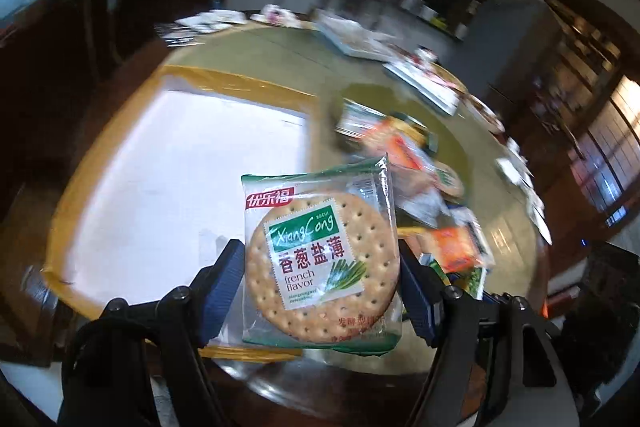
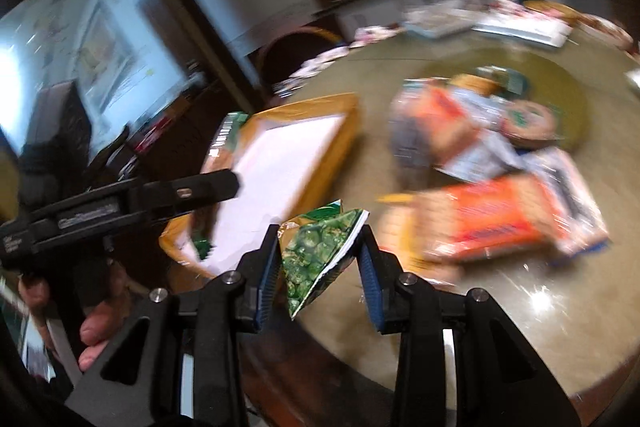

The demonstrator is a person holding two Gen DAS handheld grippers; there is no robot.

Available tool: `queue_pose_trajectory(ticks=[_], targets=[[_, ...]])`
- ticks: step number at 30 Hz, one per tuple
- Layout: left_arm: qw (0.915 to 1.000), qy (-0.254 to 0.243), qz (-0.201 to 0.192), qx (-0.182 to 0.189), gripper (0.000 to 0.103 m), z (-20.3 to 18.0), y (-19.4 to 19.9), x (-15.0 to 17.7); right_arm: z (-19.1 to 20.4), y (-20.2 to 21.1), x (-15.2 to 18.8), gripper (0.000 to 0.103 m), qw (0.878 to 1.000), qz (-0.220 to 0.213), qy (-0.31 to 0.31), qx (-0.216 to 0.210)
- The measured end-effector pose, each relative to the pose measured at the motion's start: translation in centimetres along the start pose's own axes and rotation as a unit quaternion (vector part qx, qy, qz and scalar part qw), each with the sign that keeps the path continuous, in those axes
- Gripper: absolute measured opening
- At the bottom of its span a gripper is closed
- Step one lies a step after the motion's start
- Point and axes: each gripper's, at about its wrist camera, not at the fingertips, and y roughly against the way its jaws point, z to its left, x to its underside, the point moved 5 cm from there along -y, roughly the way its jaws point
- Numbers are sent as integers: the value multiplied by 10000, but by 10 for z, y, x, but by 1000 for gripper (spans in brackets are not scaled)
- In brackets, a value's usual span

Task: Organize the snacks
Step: 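Carry the cracker pack into the white tray with left tool while right tool drops the pea bag there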

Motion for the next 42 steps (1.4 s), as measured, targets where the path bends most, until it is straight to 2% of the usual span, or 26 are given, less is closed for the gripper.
queue_pose_trajectory(ticks=[6,10,13,15,18,23,28,30,32,34,36,38,42], targets=[[9981,526,-17,-329,73,58,-7,-2,47,-73,0,39,9966,602,432,-352],[9965,614,95,-557,73,80,-19,3,57,-118,7,39,9931,944,653,-227],[9959,639,260,-592,73,89,-29,5,57,-136,12,39,9904,1066,875,70],[9957,505,325,-699,74,90,-34,6,58,-136,13,39,9886,1032,1066,251],[9929,196,477,-1071,74,88,-45,12,57,-130,15,39,9852,1011,1246,603],[9928,207,549,-1048,74,89,-44,16,56,-125,13,40,9865,945,1207,568],[9927,230,656,-981,75,91,-45,14,63,-122,13,47,9877,946,1147,479],[9943,306,580,-836,76,90,-40,14,68,-114,13,64,9890,859,1136,397],[9960,450,360,-687,76,90,-34,10,70,-104,13,74,9890,742,1170,515],[9963,639,81,-569,80,89,-23,8,69,-95,12,74,9889,667,1186,588],[9962,594,40,-632,80,85,-19,9,64,-86,13,76,9902,634,1076,624],[9968,334,0,-722,80,73,-18,10,58,-78,13,76,9917,593,973,601],[9976,14,-129,-673,80,47,-9,12,45,-60,14,76,9928,463,836,715]])
